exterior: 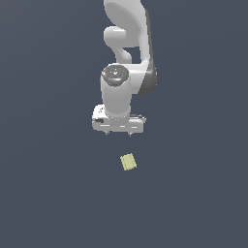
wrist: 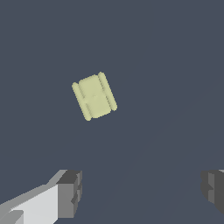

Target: Pick up the object and move it to a goal position.

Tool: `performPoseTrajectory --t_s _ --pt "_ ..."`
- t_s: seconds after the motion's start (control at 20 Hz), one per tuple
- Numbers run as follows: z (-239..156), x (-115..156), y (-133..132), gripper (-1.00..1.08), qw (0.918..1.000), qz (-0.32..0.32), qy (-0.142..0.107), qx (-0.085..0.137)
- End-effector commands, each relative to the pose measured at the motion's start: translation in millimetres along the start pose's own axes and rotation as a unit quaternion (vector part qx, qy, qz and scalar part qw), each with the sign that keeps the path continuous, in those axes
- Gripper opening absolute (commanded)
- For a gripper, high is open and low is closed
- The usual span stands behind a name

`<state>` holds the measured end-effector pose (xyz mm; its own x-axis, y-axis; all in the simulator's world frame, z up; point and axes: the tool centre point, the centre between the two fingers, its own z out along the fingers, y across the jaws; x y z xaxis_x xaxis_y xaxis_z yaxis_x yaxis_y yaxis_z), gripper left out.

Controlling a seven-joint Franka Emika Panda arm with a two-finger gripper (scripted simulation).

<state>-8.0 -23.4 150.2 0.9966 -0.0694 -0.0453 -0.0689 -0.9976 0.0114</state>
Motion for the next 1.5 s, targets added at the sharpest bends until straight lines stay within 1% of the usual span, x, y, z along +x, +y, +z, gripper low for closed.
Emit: performPoseTrajectory --t_s 0.0,0.15,0.4,0.8,1.15,1.45 --pt "0 0 0 1.00 1.0000 0.000 0.000 0.000" --pt "-1 1 -4 1.00 1.0000 -0.008 0.000 -0.001" --pt "-3 2 -18 1.00 0.9992 -0.039 0.000 -0.006" --pt "0 6 -19 1.00 0.9989 -0.046 0.001 -0.006" --pt "19 23 -26 1.00 0.9968 -0.080 0.006 -0.005" --pt "49 48 -38 1.00 0.9914 -0.130 0.013 -0.003"
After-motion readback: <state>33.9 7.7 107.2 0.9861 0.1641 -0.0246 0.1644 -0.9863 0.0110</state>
